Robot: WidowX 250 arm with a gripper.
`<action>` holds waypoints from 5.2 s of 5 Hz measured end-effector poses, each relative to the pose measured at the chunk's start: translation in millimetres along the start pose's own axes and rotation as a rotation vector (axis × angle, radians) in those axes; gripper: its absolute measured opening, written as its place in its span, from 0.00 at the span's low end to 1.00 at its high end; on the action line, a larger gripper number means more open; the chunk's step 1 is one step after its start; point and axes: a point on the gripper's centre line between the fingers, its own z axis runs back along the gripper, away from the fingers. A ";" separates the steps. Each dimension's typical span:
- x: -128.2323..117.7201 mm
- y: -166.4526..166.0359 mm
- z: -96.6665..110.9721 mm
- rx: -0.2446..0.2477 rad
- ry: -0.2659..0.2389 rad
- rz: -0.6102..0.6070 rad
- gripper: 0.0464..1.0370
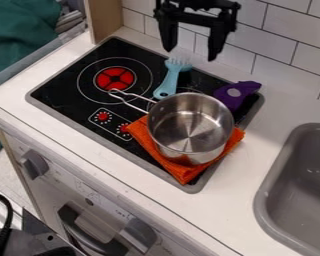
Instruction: Move the brush to the upper left corner of the stove
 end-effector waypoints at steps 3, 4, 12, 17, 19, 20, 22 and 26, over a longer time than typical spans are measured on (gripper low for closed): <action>20.5 20.4 -55.7 0.006 0.141 0.034 0.97; 26.8 22.0 -67.1 0.007 0.149 0.049 0.97; -6.6 130.4 -35.2 -0.012 0.005 0.198 0.00; 37.0 34.2 -33.9 0.003 -0.055 -0.129 0.97; 56.1 31.4 -51.2 -0.005 -0.042 -0.150 0.97; 59.2 21.5 -61.1 -0.022 -0.020 -0.174 0.97; 60.7 6.8 -69.6 -0.048 0.024 -0.199 0.91; 64.0 15.4 -68.6 -0.009 -0.017 -0.187 0.27</action>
